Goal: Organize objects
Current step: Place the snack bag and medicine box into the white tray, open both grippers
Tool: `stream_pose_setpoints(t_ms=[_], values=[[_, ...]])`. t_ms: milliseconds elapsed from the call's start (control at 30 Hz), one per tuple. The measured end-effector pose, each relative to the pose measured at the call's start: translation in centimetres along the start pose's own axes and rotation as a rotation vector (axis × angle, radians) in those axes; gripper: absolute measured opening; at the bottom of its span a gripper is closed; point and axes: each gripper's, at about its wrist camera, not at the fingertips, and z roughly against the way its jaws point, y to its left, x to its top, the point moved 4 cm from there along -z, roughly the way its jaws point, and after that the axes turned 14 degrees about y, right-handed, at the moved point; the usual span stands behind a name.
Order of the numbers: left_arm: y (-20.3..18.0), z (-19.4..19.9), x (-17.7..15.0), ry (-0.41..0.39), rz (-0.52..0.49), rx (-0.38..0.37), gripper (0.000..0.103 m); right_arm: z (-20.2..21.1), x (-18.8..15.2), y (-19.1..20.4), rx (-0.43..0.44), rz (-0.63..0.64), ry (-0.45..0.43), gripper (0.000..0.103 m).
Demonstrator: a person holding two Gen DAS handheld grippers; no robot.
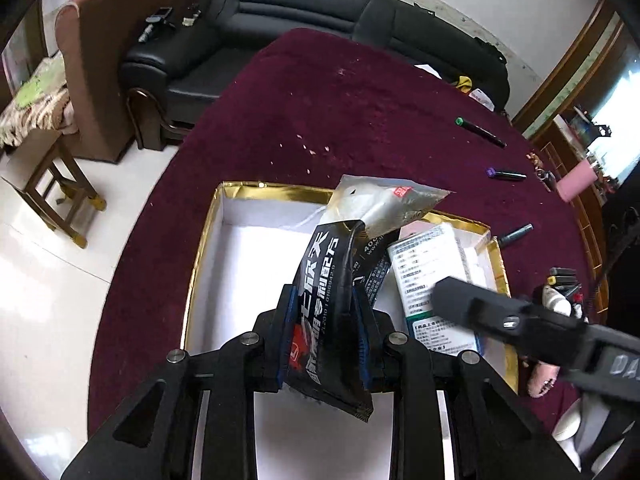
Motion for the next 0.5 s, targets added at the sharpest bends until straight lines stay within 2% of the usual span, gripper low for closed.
stream_pose_setpoints(t_ms=[100,233,400,500], values=[[0.2,-0.1,0.1,-0.012,0.003,0.001,0.027,-0.5,0.1,-0.4,-0.032,-0.004,-0.009,0.035],[0.8,-1.0,0.0,0.006,0.026,-0.033,0.043,-0.5,-0.1,-0.7,-0.034,-0.012,-0.018,0.035],[0.9,-0.7,-0.4,0.014,0.045,-0.040,0.044,0.3,0.2,-1.0,-0.021,-0.007,-0.040,0.038],[0.9,0.4,-0.9,-0.020,0.048,-0.019,0.044,1.0,0.5,-0.6,-0.025,0.016,-0.069,0.038]])
